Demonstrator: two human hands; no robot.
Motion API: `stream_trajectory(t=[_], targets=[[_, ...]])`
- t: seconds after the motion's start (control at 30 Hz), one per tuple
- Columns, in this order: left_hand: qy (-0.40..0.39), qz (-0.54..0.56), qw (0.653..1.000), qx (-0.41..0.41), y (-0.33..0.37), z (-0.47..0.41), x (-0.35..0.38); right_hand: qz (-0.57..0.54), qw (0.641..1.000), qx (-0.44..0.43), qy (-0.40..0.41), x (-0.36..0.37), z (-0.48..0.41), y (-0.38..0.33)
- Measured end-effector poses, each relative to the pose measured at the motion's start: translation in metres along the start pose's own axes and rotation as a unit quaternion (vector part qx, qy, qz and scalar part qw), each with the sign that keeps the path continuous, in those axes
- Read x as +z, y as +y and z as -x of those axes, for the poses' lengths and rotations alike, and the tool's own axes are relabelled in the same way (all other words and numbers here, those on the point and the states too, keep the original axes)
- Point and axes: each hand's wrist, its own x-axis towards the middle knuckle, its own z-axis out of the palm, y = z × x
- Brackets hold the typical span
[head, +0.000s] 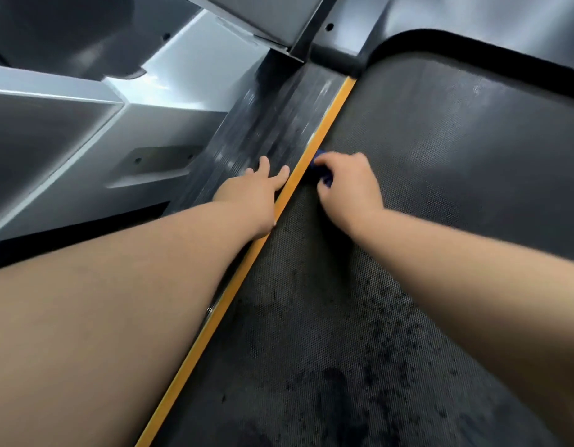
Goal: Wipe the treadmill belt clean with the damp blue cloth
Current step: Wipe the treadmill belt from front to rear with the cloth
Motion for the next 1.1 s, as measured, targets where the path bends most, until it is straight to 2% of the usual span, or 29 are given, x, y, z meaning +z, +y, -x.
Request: stream_trajectory(t=[0.1,0.17,0.23,0.27,0.33,0.37,0.4,0.43,0.5,0.57,0.63,0.67,0.7,0.8,0.83,0.87,0.93,1.0,1.1], targets=[[0.012,0.003,1.0,0.004,0.001,0.003,-0.002,0.0,0.99,-0.128,-0.06,0.01,0.051,-0.006],[0.029,0.023,0.999,0.009,-0.001,0.006,-0.003,0.04,0.963,-0.244,-0.111,0.008,0.06,-0.001],[0.053,0.053,0.997,0.015,-0.005,0.013,0.0,0.091,0.948,-0.287,-0.106,0.0,0.045,0.007],[0.067,0.066,0.995,0.016,-0.007,0.017,0.004,0.103,0.959,-0.255,-0.073,-0.002,0.033,0.011],[0.088,0.084,0.993,0.011,-0.01,0.024,0.016,0.075,0.993,-0.088,0.01,-0.007,0.007,0.018],[0.088,0.086,0.992,0.008,-0.011,0.026,0.02,0.043,0.998,-0.007,0.04,-0.006,0.002,0.016],[0.081,0.08,0.993,0.009,-0.012,0.025,0.023,0.028,0.998,0.029,0.051,-0.001,0.004,0.009],[0.073,0.069,0.995,0.013,-0.012,0.023,0.024,0.033,0.998,0.023,0.045,0.006,0.015,0.0],[0.061,0.042,0.997,0.019,-0.012,0.02,0.023,0.027,0.996,-0.082,-0.001,0.027,0.054,-0.016],[0.049,0.026,0.998,0.021,-0.011,0.019,0.02,0.012,0.979,-0.19,-0.067,0.034,0.089,-0.016],[0.039,0.021,0.999,0.019,-0.011,0.021,0.02,0.044,0.952,-0.285,-0.101,0.021,0.08,-0.005],[0.04,0.017,0.999,0.022,-0.01,0.02,0.02,0.086,0.946,-0.295,-0.1,0.013,0.062,0.001],[0.043,0.011,0.999,0.026,-0.01,0.019,0.019,0.124,0.954,-0.262,-0.078,0.003,0.042,0.008],[0.036,0.005,0.999,0.03,-0.012,0.017,0.015,0.143,0.989,-0.026,0.016,-0.021,-0.007,0.024],[0.03,0.008,0.999,0.028,-0.012,0.017,0.015,0.127,0.991,0.017,0.029,-0.021,-0.005,0.02],[0.027,0.011,0.999,0.026,-0.011,0.018,0.014,0.118,0.992,0.023,0.025,-0.016,0.005,0.011],[0.028,0.006,0.999,0.022,-0.01,0.02,0.014,0.097,0.994,-0.041,-0.005,0.003,0.041,-0.011],[0.031,0.001,0.999,0.023,-0.01,0.02,0.014,0.069,0.986,-0.14,-0.053,0.016,0.081,-0.024],[0.037,-0.014,0.999,0.026,-0.008,0.018,0.015,0.089,0.95,-0.279,-0.11,0.013,0.088,-0.014]])
